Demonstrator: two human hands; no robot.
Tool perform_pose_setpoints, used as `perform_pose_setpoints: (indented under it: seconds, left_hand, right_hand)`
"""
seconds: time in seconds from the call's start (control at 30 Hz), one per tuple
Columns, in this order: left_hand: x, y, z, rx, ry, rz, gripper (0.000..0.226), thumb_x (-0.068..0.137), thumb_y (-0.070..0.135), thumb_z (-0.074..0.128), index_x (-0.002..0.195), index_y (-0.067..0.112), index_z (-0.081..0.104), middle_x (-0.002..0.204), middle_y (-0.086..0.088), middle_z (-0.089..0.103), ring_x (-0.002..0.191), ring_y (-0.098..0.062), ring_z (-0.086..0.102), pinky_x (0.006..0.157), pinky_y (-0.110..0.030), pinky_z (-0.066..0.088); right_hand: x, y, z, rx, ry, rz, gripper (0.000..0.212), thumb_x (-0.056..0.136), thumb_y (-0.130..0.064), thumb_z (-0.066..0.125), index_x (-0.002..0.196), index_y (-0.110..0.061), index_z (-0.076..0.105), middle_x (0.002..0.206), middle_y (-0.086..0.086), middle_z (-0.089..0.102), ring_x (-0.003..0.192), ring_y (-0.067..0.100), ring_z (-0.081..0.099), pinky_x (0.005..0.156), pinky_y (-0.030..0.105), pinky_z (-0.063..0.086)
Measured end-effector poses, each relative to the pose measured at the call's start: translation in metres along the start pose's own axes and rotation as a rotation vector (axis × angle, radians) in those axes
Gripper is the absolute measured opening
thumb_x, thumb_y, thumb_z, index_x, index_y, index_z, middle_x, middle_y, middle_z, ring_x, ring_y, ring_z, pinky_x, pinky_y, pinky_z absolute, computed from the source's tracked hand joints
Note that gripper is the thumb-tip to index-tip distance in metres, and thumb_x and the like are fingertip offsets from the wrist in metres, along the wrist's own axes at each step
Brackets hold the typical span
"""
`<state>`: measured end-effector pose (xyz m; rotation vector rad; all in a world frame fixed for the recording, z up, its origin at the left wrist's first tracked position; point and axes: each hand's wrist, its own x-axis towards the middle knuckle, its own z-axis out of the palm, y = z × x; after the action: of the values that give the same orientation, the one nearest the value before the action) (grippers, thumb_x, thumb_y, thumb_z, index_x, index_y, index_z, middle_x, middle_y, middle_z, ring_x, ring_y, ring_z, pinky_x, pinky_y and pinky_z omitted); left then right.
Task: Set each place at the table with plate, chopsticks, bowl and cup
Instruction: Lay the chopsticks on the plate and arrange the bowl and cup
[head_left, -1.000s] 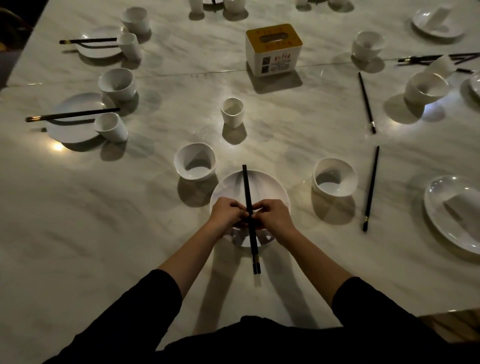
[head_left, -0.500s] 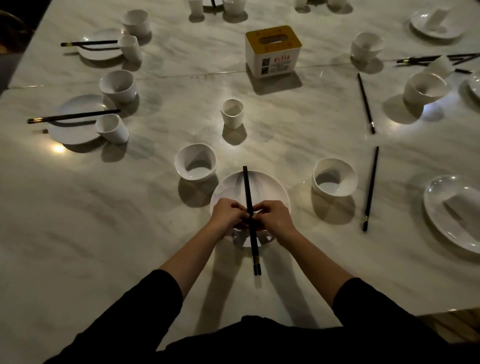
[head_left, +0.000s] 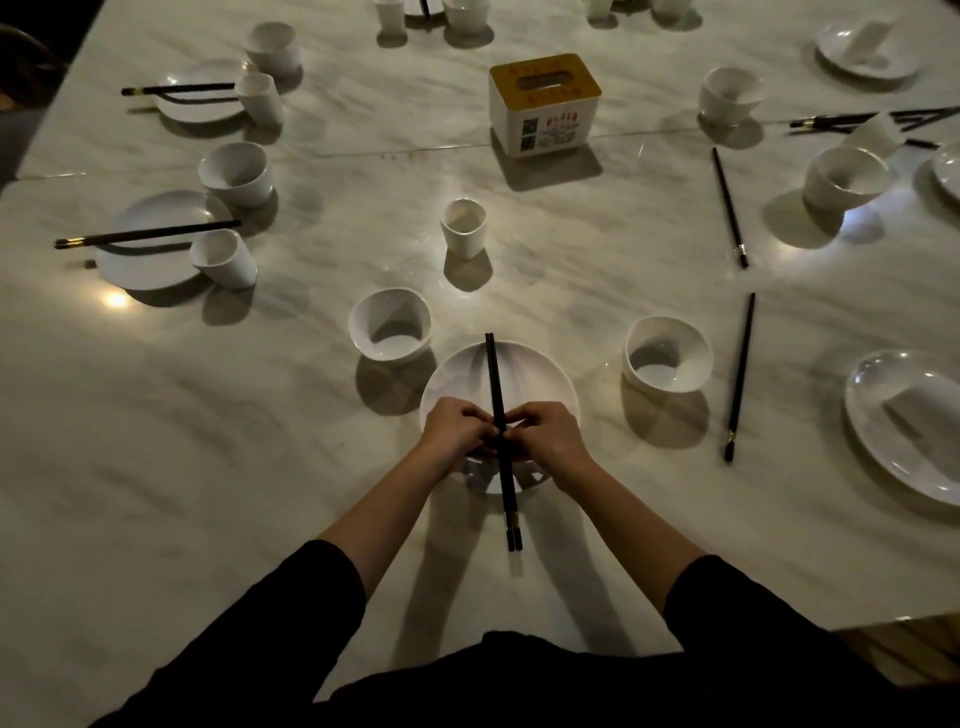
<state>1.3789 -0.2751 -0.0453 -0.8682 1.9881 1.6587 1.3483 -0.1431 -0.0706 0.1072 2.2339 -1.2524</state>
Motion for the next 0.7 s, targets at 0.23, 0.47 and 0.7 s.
perform_pose_setpoints:
  seconds: [0.23,0.47,0.7]
  left_hand:
    - [-0.001,0.0,-0.007,-0.039,0.044,0.009,0.019,0.085,-0.003,0.062,0.102,-0.008,0.067,0.087,-0.022,0.069,0.071,-0.029,0.069,0.058,-0.025,0.059]
    - [0.007,0.009,-0.047,0.142,0.736,0.372,0.008,0.084,0.005,0.06,0.091,0.006,0.065,0.091,-0.014,0.065,0.082,-0.025,0.062,0.072,-0.027,0.049]
    - [0.038,0.017,-0.098,0.194,0.696,0.071,0.052,0.085,0.014,0.064,0.131,0.003,0.042,0.133,-0.022,0.047,0.116,-0.038,0.051,0.09,-0.04,0.045]
  right_hand:
    - [0.0,-0.004,-0.005,-0.007,0.027,0.012,0.026,0.084,-0.01,0.07,0.11,-0.006,0.068,0.089,0.014,0.072,0.068,0.018,0.071,0.061,0.023,0.059]
    - [0.038,-0.041,-0.031,-0.095,0.218,-0.189,0.022,0.083,-0.014,0.069,0.102,-0.003,0.069,0.083,0.015,0.071,0.072,0.025,0.068,0.074,0.038,0.057]
    - [0.123,-0.11,-0.033,-0.195,0.191,-0.31,0.069,0.074,-0.029,0.079,0.13,-0.006,0.046,0.124,0.015,0.053,0.112,0.026,0.052,0.09,0.031,0.042]
